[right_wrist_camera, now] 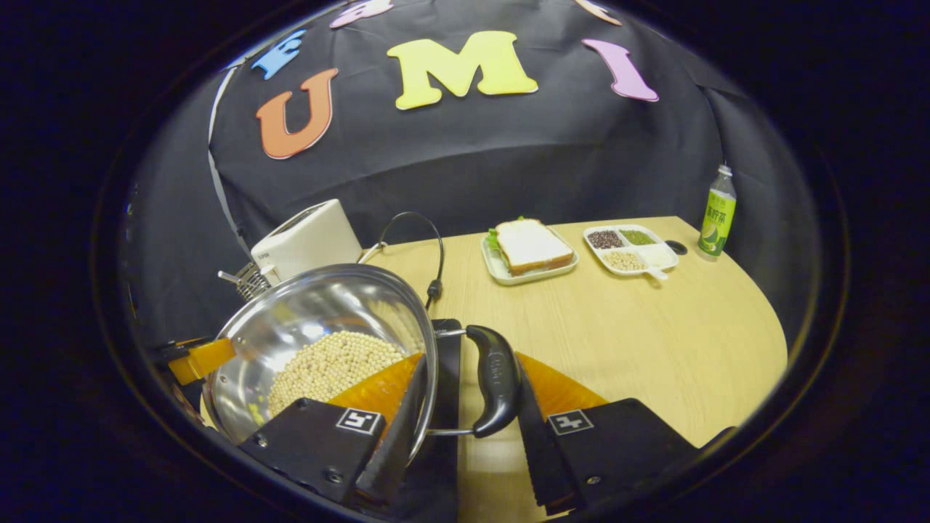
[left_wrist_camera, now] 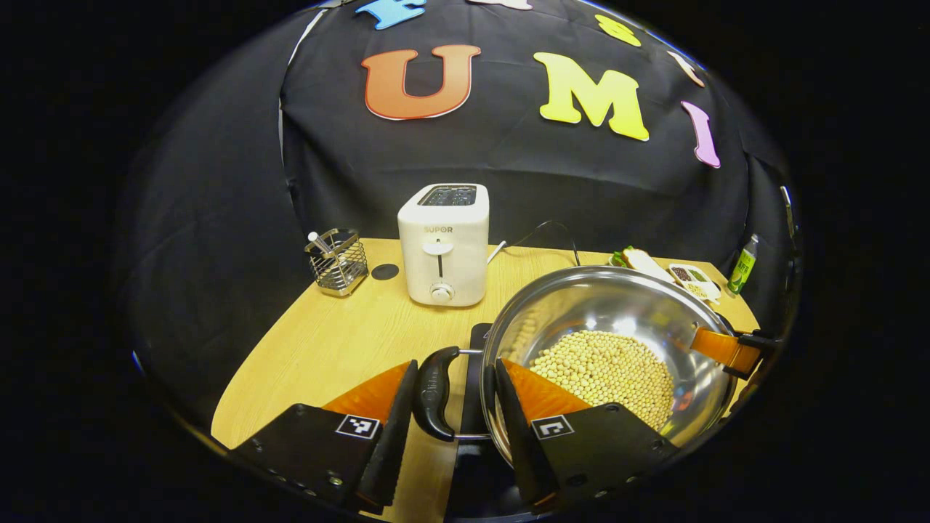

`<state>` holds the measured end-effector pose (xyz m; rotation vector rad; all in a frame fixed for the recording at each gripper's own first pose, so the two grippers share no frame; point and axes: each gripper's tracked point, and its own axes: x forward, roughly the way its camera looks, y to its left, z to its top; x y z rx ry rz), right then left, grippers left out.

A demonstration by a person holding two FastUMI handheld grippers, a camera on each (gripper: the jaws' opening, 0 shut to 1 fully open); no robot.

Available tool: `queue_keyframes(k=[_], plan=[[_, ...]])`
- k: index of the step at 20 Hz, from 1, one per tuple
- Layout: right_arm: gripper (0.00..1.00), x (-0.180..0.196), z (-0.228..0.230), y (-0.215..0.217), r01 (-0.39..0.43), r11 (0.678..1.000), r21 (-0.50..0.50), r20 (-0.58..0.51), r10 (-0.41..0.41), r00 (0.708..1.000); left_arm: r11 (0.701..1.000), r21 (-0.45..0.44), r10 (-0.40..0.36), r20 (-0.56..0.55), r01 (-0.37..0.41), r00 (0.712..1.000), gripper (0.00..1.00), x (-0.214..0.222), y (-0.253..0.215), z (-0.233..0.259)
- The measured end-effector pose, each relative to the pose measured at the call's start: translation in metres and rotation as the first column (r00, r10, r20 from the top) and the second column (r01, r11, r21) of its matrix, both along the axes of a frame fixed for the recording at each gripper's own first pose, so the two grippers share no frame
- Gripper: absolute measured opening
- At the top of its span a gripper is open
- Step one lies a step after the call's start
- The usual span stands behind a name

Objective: First push the handle of the pot to place it horizontally, then grasp the pot with both hands and set it on the induction cooktop.

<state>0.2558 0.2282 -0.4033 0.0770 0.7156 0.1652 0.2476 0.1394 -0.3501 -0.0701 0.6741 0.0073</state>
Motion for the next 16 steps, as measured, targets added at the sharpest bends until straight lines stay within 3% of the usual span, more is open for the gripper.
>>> queue_keyframes(k=[2, 3, 5, 6, 8, 16], plan=[[0.75, -0.001, 0.001, -0.003, -0.011, 1.000, 0.012, 0.007, 0.010, 1.000, 0.999, 0.030, 0.023, 0.058, -0.025, 0.998, 0.60, 0.001, 0.010, 0.014], [0.76, -0.003, 0.004, -0.006, -0.021, 1.000, 0.015, 0.009, 0.021, 1.000, 0.998, 0.051, 0.023, 0.088, -0.028, 0.996, 0.77, 0.001, 0.014, 0.021], [0.87, -0.011, 0.014, -0.012, -0.026, 0.999, 0.024, 0.030, 0.025, 0.999, 0.994, 0.102, 0.015, 0.144, -0.030, 0.989, 0.84, -0.005, 0.022, 0.037], [0.86, -0.016, 0.020, -0.018, -0.025, 0.999, 0.022, 0.041, 0.024, 0.999, 0.993, 0.113, 0.020, 0.161, -0.039, 0.987, 0.87, -0.010, 0.025, 0.043], [0.99, -0.027, 0.033, -0.024, -0.050, 0.998, 0.033, 0.068, 0.047, 0.997, 0.994, 0.092, 0.050, 0.168, -0.066, 0.985, 0.93, -0.026, 0.027, 0.055], [0.96, -0.082, 0.101, -0.078, -0.053, 0.998, -0.029, 0.224, 0.059, 0.973, 0.991, 0.118, 0.029, 0.300, -0.067, 0.954, 0.96, -0.083, 0.002, 0.117]])
